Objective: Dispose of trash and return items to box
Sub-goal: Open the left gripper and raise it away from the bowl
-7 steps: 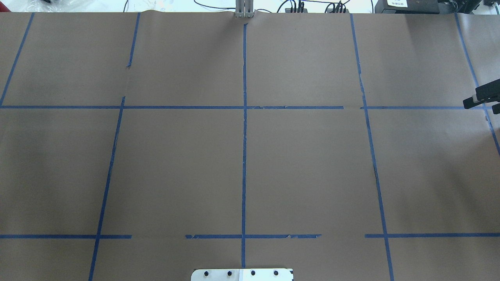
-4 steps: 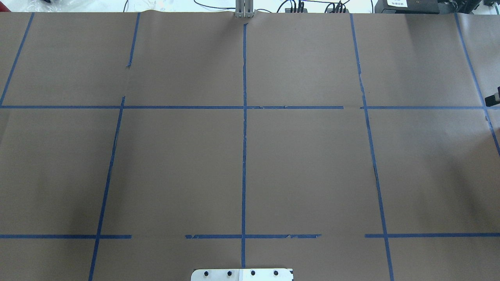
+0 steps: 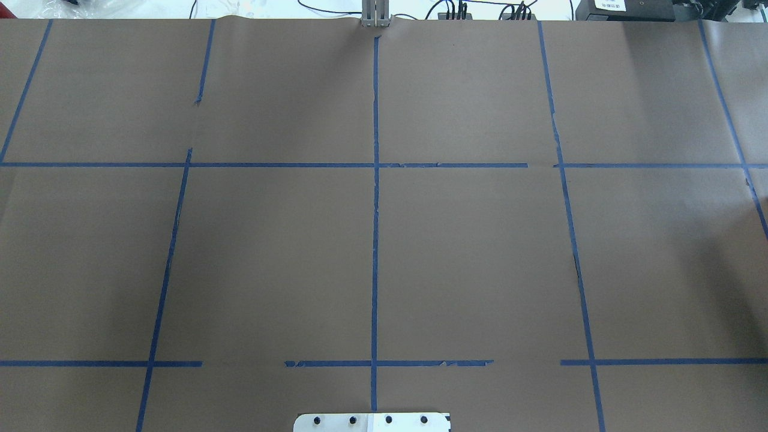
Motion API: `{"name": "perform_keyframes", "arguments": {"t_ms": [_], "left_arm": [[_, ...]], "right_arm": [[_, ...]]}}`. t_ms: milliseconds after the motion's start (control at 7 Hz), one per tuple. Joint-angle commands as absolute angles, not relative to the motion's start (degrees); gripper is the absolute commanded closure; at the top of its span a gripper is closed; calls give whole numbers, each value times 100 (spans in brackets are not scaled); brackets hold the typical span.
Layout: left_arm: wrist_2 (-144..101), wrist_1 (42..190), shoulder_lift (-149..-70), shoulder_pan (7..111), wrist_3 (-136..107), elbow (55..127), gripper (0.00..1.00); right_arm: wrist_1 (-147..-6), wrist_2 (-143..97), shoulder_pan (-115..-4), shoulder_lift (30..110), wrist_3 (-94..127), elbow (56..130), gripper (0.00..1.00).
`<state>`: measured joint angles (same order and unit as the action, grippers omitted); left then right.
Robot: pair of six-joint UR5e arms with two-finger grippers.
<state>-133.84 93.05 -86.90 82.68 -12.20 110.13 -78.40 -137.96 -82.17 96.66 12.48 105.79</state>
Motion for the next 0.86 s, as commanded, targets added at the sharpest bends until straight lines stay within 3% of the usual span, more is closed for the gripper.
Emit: {"name": "perform_keyframes", "arguments": {"t_ms": [0,143,714], "left_arm": [[-13430,10284,-8910,8034,-1213,10150,0],[-13412,10248,-9234,7998,-1213,9734,0],[-13430,10257,-8835,7998,-1222,9957,0]], "right_arm": [[-7849,-13965,-8384,9764,706,10355,0],[-7849,-13983,-8385,9782,660,10354,0],[-7735,-13913,-8367,10027,642,10327,0]]}}
